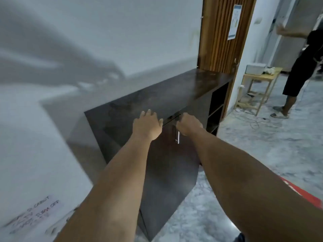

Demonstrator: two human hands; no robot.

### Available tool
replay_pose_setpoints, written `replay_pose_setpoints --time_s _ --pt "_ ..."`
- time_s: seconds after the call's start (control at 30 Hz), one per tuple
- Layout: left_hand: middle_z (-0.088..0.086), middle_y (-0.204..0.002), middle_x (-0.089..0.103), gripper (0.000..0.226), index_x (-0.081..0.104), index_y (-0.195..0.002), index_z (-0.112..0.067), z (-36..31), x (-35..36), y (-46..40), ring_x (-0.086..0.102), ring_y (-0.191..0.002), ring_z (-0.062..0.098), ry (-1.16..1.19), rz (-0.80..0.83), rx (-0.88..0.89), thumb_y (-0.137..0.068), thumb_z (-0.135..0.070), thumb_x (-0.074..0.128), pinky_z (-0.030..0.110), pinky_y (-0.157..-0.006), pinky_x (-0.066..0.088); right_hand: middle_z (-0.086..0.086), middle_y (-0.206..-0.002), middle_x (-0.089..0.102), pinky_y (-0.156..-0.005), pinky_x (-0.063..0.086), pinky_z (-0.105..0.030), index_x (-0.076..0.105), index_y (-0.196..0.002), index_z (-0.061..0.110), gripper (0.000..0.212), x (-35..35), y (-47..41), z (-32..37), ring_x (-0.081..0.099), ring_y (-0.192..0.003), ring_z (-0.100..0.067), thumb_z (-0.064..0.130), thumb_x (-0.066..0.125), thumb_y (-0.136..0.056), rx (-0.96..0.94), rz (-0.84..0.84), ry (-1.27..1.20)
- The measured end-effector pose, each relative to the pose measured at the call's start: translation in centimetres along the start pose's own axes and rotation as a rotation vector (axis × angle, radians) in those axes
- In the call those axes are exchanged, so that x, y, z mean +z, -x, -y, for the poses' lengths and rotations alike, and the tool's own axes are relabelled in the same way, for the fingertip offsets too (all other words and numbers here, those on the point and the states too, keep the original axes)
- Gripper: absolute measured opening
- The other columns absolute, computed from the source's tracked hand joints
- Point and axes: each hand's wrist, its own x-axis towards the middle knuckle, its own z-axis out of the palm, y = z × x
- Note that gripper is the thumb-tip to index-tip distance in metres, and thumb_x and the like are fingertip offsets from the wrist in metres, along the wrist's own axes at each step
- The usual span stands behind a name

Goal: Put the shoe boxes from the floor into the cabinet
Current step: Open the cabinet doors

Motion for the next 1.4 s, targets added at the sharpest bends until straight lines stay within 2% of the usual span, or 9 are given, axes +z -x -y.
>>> replay_pose_setpoints --time_s 0.3,0.43,0.57,0.67,0.83,0.97,1.13,1.27,1.4 --pt "0.003 -0.164 0.035 0.057 0.038 -0.155 -0.014 -1.1 3.6 -2.1 0.027 -0.153 0.024 0.009 -0.098 -0.010 -0.105 -0.040 0.026 0.055 -0.122 0.020 -0.024 -0.123 0.067 -0.090 0.049 -0.043 0.055 -0.128 0.011 0.040 6.3 -1.6 -2.6 0.063 -0.114 -0.044 0.039 0.040 -0.103 0.092 -0.007 -0.230" --pt "0.004 -0.167 0.027 0.059 0.031 -0.158 -0.012 -0.9 3.3 -1.3 0.019 -0.156 0.024 0.064 -0.033 0.015 -0.106 -0.040 0.025 0.052 -0.125 0.015 -0.010 -0.100 0.075 -0.079 0.049 -0.035 0.063 -0.100 0.016 0.034 5.2 0.9 -4.3 0.067 -0.100 -0.033 0.045 0.046 -0.093 0.171 0.023 -0.395" --pt "0.007 -0.170 0.019 0.065 0.021 -0.161 -0.009 -1.2 2.5 0.7 0.014 -0.157 0.027 0.038 0.029 0.015 -0.105 -0.041 0.031 0.051 -0.126 0.012 -0.010 -0.093 0.076 -0.087 0.058 -0.044 0.061 -0.088 0.021 0.047 4.6 4.9 -6.7 0.071 -0.091 -0.032 0.062 0.045 -0.071 0.308 -0.012 -0.581" --pt "0.011 -0.170 0.014 0.072 0.016 -0.161 -0.007 -1.4 1.6 2.8 0.011 -0.157 0.030 0.027 0.079 0.006 -0.103 -0.043 0.037 0.052 -0.126 0.012 -0.005 -0.072 0.075 -0.079 0.058 -0.044 0.063 -0.074 0.018 0.042 4.6 7.5 -10.0 0.071 -0.080 -0.033 0.058 0.049 -0.069 0.345 -0.017 -0.685" --pt "0.014 -0.170 0.012 0.084 0.015 -0.160 -0.003 -0.9 0.7 6.3 0.012 -0.156 0.034 -0.012 0.113 0.000 -0.099 -0.051 0.045 0.054 -0.125 0.016 -0.004 -0.057 0.072 -0.067 0.055 -0.033 0.069 -0.057 0.014 0.059 0.8 18.2 -10.8 0.070 -0.062 -0.025 0.049 0.048 -0.100 0.360 -0.197 -0.738" --pt "0.013 -0.170 0.012 0.087 0.015 -0.160 -0.002 0.0 -0.3 9.1 0.013 -0.156 0.033 -0.035 0.143 -0.022 -0.097 -0.052 0.049 0.055 -0.124 0.016 -0.007 -0.069 0.074 -0.067 0.057 -0.035 0.072 -0.069 0.009 0.070 -0.9 23.6 -11.0 0.070 -0.066 -0.017 0.070 0.048 -0.093 0.344 -0.362 -0.721" --pt "0.014 -0.170 0.011 0.089 0.014 -0.161 -0.004 0.9 -1.3 11.4 0.013 -0.156 0.035 -0.057 0.201 -0.024 -0.096 -0.055 0.050 0.056 -0.125 0.016 -0.008 -0.104 0.078 -0.064 0.056 -0.028 0.072 -0.114 0.008 0.049 -2.5 27.2 -7.9 0.074 -0.094 -0.023 0.048 0.075 -0.087 0.412 0.196 -0.968" --pt "0.017 -0.170 0.007 0.097 0.008 -0.161 -0.002 1.5 -1.5 12.3 0.009 -0.156 0.038 -0.062 0.232 0.038 -0.095 -0.055 0.055 0.055 -0.124 0.015 -0.003 -0.108 0.076 -0.072 0.058 -0.033 0.074 -0.121 0.018 0.058 -1.7 28.5 -6.6 0.073 -0.097 -0.021 0.053 0.081 -0.077 0.380 0.484 -0.943" --pt "0.017 -0.170 0.005 0.098 0.006 -0.161 -0.003 2.7 -1.6 12.6 0.007 -0.157 0.036 -0.063 0.230 0.115 -0.095 -0.055 0.056 0.054 -0.125 0.015 0.002 -0.120 0.071 -0.080 0.053 -0.039 0.071 -0.116 0.021 0.051 0.3 28.2 -5.0 0.066 -0.111 -0.022 0.061 0.065 -0.086 0.349 0.626 -0.853"
